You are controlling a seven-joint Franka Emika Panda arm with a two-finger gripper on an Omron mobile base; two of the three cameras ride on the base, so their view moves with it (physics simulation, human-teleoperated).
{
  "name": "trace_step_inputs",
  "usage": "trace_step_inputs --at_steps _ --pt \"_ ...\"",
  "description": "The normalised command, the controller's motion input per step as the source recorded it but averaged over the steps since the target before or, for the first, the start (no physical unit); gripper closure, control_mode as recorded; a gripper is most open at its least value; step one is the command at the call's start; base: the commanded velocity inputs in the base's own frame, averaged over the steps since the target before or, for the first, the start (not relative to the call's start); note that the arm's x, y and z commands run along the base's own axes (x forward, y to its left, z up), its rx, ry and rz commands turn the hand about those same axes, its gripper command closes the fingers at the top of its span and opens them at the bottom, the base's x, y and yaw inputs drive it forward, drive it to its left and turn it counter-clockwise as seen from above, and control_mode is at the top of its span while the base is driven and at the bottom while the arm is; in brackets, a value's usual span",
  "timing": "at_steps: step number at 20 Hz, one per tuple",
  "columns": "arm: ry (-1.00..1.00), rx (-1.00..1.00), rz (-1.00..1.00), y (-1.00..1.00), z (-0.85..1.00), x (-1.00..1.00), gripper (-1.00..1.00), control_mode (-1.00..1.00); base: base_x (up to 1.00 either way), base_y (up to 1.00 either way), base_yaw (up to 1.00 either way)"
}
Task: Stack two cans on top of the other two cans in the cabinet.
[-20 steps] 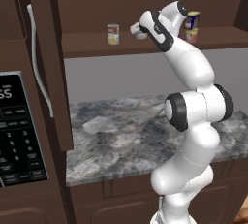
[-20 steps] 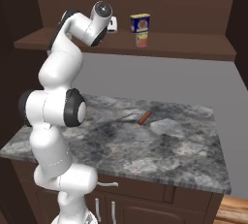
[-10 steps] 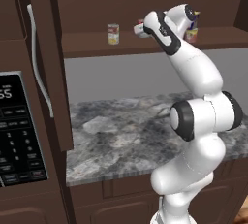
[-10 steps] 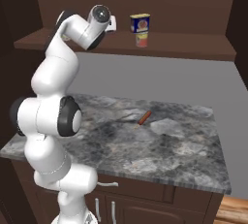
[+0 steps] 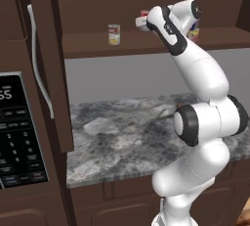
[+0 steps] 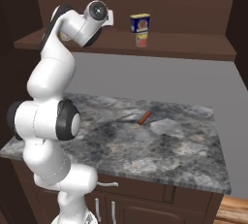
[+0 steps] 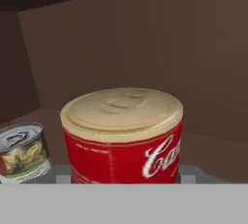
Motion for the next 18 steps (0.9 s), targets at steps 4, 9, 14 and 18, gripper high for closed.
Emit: trace_step_inputs --at_steps 4,9,14,18 --pt "-0.17 0.04 0.0 0.12 0.32 -0.11 1.0 -1.0 0.0 0.0 0.0" --pt "-0.03 0.0 0.0 0.28 0.16 -0.01 1.0 -1.0 0.0 0.0 0.0" --pt "0.05 0.0 0.0 0.29 0.18 0.02 1.0 -1.0 0.0 0.0 0.0" --pt "0.03 0.0 0.0 0.22 0.23 0.0 1.0 -1.0 0.0 0.0 0.0"
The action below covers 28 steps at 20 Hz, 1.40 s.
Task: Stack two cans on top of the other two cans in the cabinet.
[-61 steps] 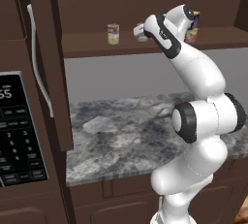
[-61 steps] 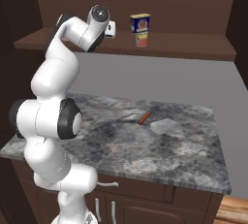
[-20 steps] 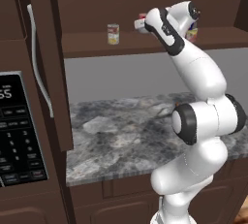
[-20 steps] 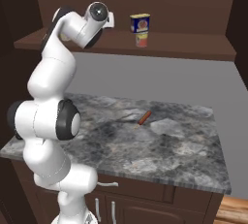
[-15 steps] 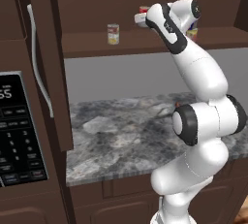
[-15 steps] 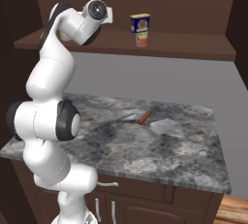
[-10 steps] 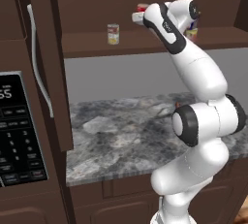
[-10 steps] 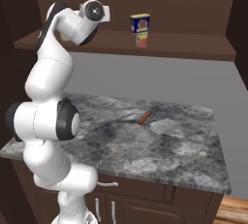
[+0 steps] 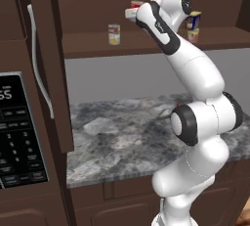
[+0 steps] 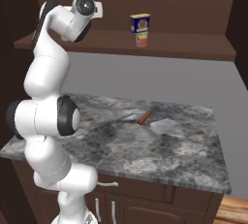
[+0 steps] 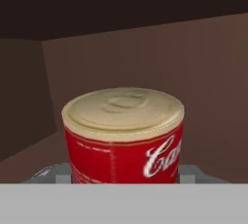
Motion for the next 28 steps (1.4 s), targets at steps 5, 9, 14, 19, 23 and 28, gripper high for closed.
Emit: trace_step_inputs --at_steps 5,9,14,19,23,28 --pt "0.0 0.0 0.0 0.35 0.03 0.0 1.0 -1.0 0.0 0.0 0.0" --pt "0.0 0.0 0.0 0.4 0.0 0.07 1.0 -1.0 0.0 0.0 0.0" --pt "0.0 0.0 0.0 0.3 -0.05 0.19 1.0 -1.0 0.0 0.0 0.0" --pt "0.0 0.0 0.0 0.21 -0.08 0.09 1.0 -1.0 0.0 0.0 0.0" --pt "0.04 0.0 0.0 0.2 -0.08 0.1 1.0 -1.0 0.0 0.0 0.0" --pt "0.0 0.0 0.0 0.18 -0.09 0.17 1.0 -1.0 0.0 0.0 0.0"
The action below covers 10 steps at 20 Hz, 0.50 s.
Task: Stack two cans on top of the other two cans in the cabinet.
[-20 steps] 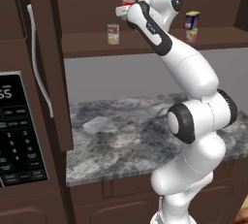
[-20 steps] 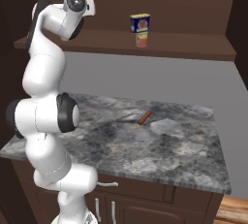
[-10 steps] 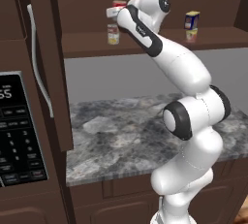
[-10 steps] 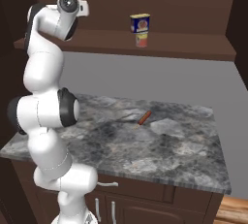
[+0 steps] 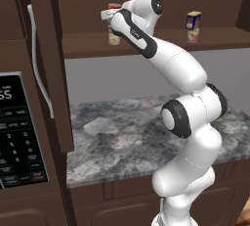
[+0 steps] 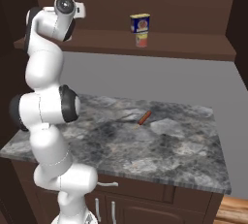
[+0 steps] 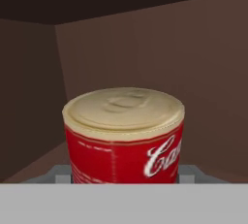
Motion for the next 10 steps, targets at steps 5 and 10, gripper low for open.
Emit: trace_step_inputs --at_steps 5,10 --pt "0.0 0.0 0.0 0.13 -0.1 0.19 1.0 -1.0 0.0 0.0 0.0" --pt "0.0 0.0 0.0 0.12 -0.12 0.22 1.0 -1.0 0.0 0.0 0.0"
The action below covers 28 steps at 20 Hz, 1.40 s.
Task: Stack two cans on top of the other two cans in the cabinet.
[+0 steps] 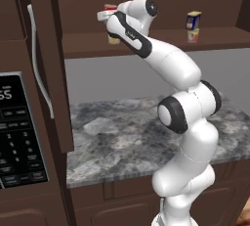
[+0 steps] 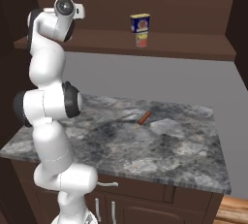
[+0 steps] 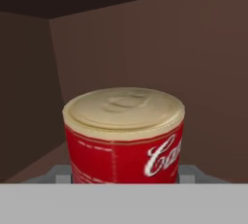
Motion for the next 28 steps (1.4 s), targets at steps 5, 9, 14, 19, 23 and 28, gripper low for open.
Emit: trace_step_inputs --at_steps 5,9,14,19,23,28 --pt "0.0 -0.01 0.0 0.01 -0.04 0.1 1.0 -1.0 0.0 0.0 0.0" --pt "0.0 -0.02 0.0 0.0 -0.06 -0.02 1.0 -1.0 0.0 0.0 0.0" --pt "0.0 -0.01 0.0 0.0 -0.13 -0.07 1.0 -1.0 0.0 0.0 0.0" --pt "-0.02 0.0 0.0 -0.07 -0.17 -0.1 1.0 -1.0 0.0 0.0 0.0" --pt "-0.07 0.0 0.0 -0.01 -0.27 -0.06 1.0 -1.0 0.0 0.0 0.0" --pt "-0.12 0.0 0.0 0.02 -0.21 0.05 1.0 -1.0 0.0 0.0 0.0"
